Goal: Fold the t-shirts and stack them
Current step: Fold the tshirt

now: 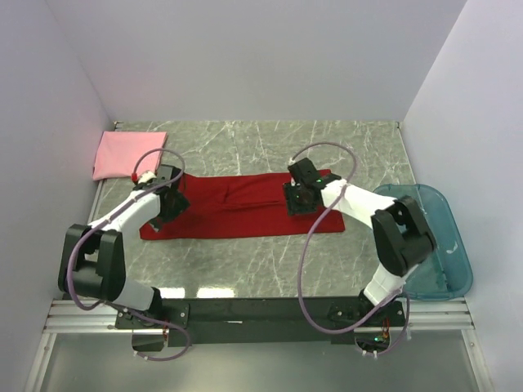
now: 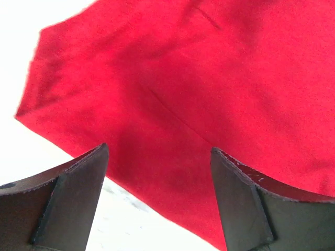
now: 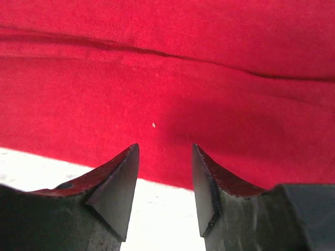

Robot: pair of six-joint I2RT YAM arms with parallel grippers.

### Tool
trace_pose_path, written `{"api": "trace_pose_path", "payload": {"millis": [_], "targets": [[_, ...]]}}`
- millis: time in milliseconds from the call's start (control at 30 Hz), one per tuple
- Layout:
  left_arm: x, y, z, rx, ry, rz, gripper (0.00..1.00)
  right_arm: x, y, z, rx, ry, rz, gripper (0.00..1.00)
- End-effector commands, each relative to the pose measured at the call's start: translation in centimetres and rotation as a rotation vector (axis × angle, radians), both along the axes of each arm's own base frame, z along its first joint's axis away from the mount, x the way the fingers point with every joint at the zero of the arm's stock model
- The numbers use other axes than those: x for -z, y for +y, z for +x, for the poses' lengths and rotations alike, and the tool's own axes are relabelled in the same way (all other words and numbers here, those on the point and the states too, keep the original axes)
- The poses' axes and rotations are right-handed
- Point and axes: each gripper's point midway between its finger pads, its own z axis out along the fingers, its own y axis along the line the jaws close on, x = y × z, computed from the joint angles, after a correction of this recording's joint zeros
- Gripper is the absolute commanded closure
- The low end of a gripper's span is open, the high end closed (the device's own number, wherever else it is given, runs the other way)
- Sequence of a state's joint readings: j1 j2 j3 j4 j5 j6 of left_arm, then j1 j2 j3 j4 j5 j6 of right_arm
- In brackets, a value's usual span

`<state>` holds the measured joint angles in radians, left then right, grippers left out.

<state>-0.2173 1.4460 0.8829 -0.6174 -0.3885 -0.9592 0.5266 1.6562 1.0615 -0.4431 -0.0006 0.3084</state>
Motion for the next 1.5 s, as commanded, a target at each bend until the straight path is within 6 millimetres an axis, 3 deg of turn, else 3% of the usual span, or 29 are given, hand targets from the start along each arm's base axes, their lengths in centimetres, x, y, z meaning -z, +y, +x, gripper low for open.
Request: {"api": "trace_pose_path", "payload": {"millis": [0,233,333,367,400,500,533,567,633,667,700,867,933,967,1033,1100,1167,1200,1233,1267,1300,1333,1400,1467], "targets": [[1.0,1.0,0.4,0.008,0.019,0.006,0.16,0.8,0.3,-0.1,-0.045,0.025,-0.099,0.47],[4.0,1.7,1.9,0.034,0.141,0.042,0.16,3.3,0.8,-4.4,-0.142,0.166,-0.197,0.47],[4.9,1.6,3.5,0.058,0.187,0.059,0.16,4.2,0.3,-7.1,-0.191,0.237,-0.235,0.46],[4.5,1.3,4.9,0.069,0.174,0.052,0.15,4.6,0.1,-8.7,-0.219,0.272,-0.257,0.46],[5.5,1.1,5.1,0.091,0.213,0.05,0.15,4.5,0.2,-9.5,-0.236,0.281,-0.256,0.46],[5.2,0.5,7.6,0.133,0.203,0.045,0.13,4.3,0.7,-12.5,-0.303,0.326,-0.255,0.45],[6.0,0.5,8.0,0.145,0.225,0.052,0.12,4.2,1.1,-13.4,-0.324,0.345,-0.241,0.45],[5.2,0.3,9.7,0.158,0.196,0.06,0.11,4.0,1.7,-14.9,-0.354,0.39,-0.212,0.45],[6.2,0.2,10.8,0.216,0.237,0.088,0.09,3.7,3.0,-16.8,-0.424,0.423,-0.189,0.45],[5.2,-0.6,12.9,0.251,0.196,0.093,0.07,3.3,3.8,-17.2,-0.447,0.427,-0.172,0.45],[6.0,-0.9,13.5,0.296,0.218,0.112,0.04,3.2,4.9,-18.8,-0.5,0.458,-0.165,0.45],[4.2,-4.4,19.5,0.411,0.098,0.148,0.01,1.9,10.9,-20.2,-0.638,0.461,-0.104,0.45],[4.9,-5.1,20.9,0.445,0.088,0.154,0.01,1.4,13.4,-21.3,-0.694,0.475,-0.053,0.45],[4.0,-5.7,22.6,0.461,0.031,0.16,0.01,0.5,15.2,-21.1,-0.716,0.451,-0.016,0.45],[3.8,-6.1,23.8,0.513,0.008,0.2,0.0,0.8,16.2,-21.1,-0.737,0.45,-0.033,0.45],[1.5,-6.3,25.2,0.541,-0.053,0.247,0.0,0.0,16.9,-20.4,-0.754,0.408,-0.055,0.45],[-0.2,-5.8,25.7,0.538,-0.102,0.3,0.0,-0.7,16.0,-18.8,-0.729,0.334,-0.097,0.45],[-2.7,-5.6,25.9,0.53,-0.154,0.317,0.01,-0.9,15.5,-18.2,-0.715,0.312,-0.106,0.45],[-3.1,-4.9,25.5,0.515,-0.158,0.349,0.0,-0.6,14.3,-17.5,-0.687,0.297,-0.139,0.45],[-4.4,-4.8,25.9,0.507,-0.199,0.361,0.0,-1.5,13.5,-15.9,-0.641,0.26,-0.118,0.45],[-6.7,-4.6,25.8,0.491,-0.242,0.367,0.01,-1.7,12.7,-15.0,-0.605,0.244,-0.115,0.45],[-7.8,-4.5,25.7,0.476,-0.263,0.37,0.0,-1.2,11.2,-14.4,-0.56,0.247,-0.128,0.45],[-10.6,-4.5,25.5,0.43,-0.322,0.344,0.0,-2.4,9.2,-11.3,-0.456,0.187,-0.09,0.45],[-12.2,-4.8,25.3,0.372,-0.372,0.288,0.0,-2.5,7.6,-9.8,-0.394,0.15,-0.08,0.44]]}}
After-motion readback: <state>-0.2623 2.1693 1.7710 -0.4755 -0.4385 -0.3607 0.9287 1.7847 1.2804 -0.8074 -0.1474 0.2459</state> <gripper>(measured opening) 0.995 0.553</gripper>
